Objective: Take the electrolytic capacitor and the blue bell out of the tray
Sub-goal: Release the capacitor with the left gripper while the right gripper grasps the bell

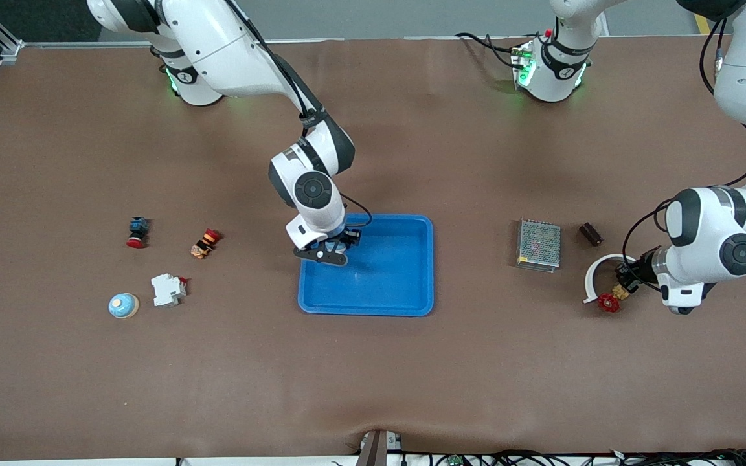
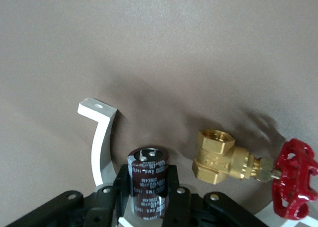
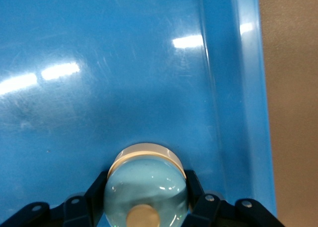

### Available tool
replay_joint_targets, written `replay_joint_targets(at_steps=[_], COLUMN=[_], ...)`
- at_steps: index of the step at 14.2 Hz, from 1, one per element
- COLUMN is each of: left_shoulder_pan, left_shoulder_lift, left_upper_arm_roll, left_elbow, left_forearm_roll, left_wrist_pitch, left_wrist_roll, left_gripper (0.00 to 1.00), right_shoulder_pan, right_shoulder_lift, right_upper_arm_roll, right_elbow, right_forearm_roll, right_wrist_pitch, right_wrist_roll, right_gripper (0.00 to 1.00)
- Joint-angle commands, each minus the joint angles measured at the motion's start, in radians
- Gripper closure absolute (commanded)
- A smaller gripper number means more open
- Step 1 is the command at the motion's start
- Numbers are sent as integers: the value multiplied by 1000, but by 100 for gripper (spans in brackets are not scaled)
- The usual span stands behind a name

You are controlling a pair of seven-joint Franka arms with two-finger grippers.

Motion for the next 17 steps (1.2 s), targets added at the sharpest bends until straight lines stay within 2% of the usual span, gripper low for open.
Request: replay_joint_targets(at_steps=[1, 2, 4, 5, 6, 11, 14, 17], left_shoulder_pan=[4, 4, 4, 4, 4, -6, -20, -49], left_shoulder_lift=[-16, -15, -15, -15, -20, -50, -55, -75], left_upper_arm_roll=[-5, -4, -4, -5, -5, -14, -18, -28], left_elbow=[-13, -12, -7, -7, -6, 6, 62, 85], left_forearm_roll=[21, 21, 21, 21, 21, 22, 28, 28], left_wrist_pitch=[-13, -13, -13, -13, -13, -16, -69, -86], left_wrist_roll=[-10, -8, -10, -8, -7, 4, 12, 16], left_gripper=[95, 83, 39, 13, 0, 0, 0, 0], right_shoulder_pan=[6, 1, -8, -8, -11, -106, -207, -322], right_shoulder_lift=[3, 0, -30, -48, -65, -209, -300, -348], right_upper_arm_roll=[-8, -9, -9, -9, -11, -9, -9, -11], right_elbow=[-3, -2, 0, 9, 18, 18, 17, 17], right_forearm_roll=[-13, -13, -13, -13, -13, -12, -10, -12], right_wrist_pitch=[1, -5, -35, -81, -124, -334, -480, -566], right_wrist_roll=[21, 18, 6, 3, -2, -213, -447, -710], right_gripper=[66, 65, 65, 65, 65, 65, 65, 65])
